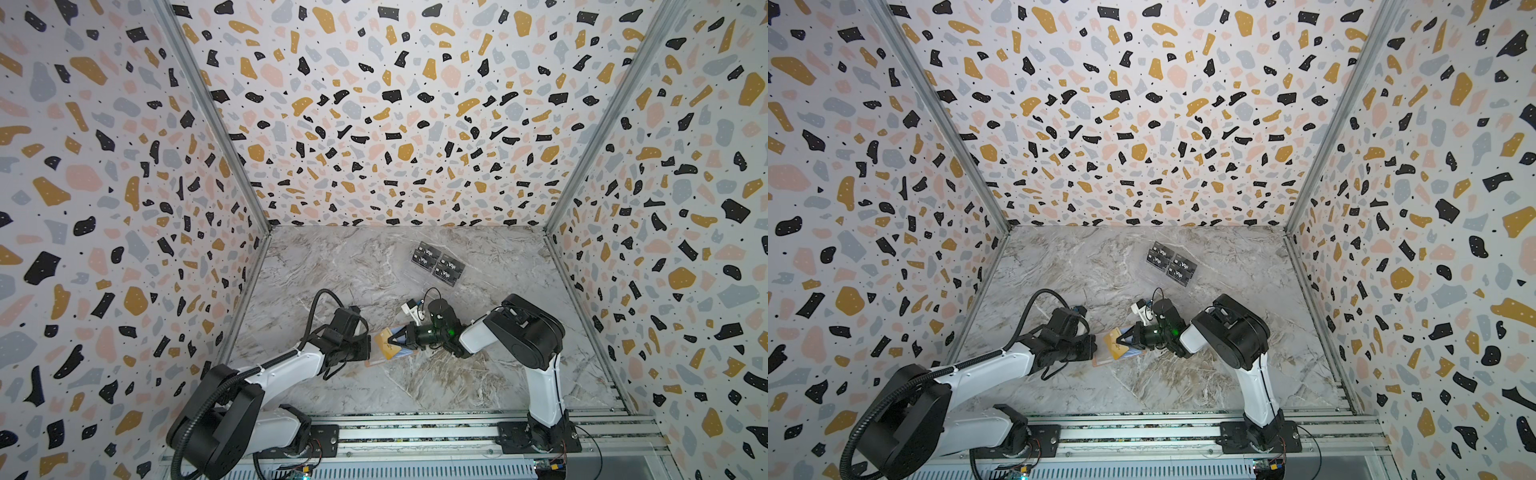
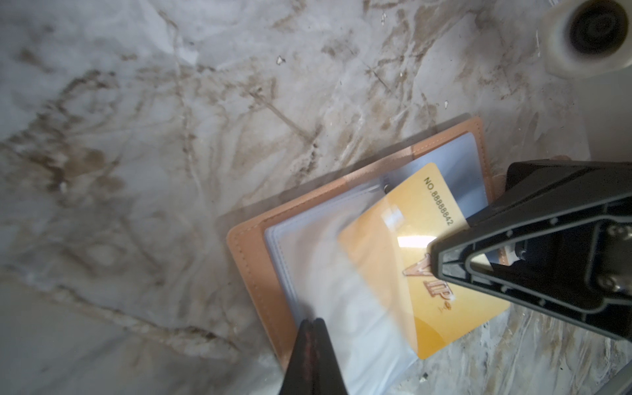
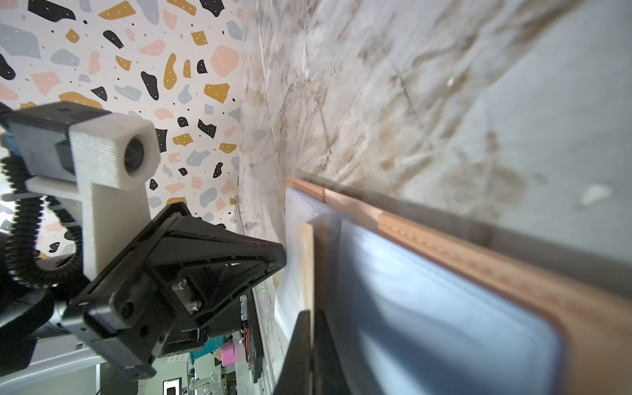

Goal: Insert credit cards into a card holder
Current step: Insert the credit card into the card slot.

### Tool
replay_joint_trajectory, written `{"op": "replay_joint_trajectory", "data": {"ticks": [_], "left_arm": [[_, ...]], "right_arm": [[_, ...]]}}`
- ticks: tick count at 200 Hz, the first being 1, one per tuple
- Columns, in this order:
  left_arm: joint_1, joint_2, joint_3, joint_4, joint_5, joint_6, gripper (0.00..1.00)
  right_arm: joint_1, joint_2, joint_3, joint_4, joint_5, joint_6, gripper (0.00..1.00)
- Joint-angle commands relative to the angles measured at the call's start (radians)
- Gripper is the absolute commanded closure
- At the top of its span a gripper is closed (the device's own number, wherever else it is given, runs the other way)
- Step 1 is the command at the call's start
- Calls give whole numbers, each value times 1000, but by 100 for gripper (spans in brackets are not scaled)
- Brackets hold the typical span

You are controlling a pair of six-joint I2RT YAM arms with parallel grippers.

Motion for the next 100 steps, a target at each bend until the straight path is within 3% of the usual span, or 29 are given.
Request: {"op": "replay_joint_trajectory", "data": {"ticks": [1,100], "left_arm": [[-5,-9,-35,-34,10,-10,100],[-7,-17,-49,-27,18,-15,100]], "right_arm": [[12,0,-9,26,37,26,100],[22,21,-2,53,48,63,100]]}}
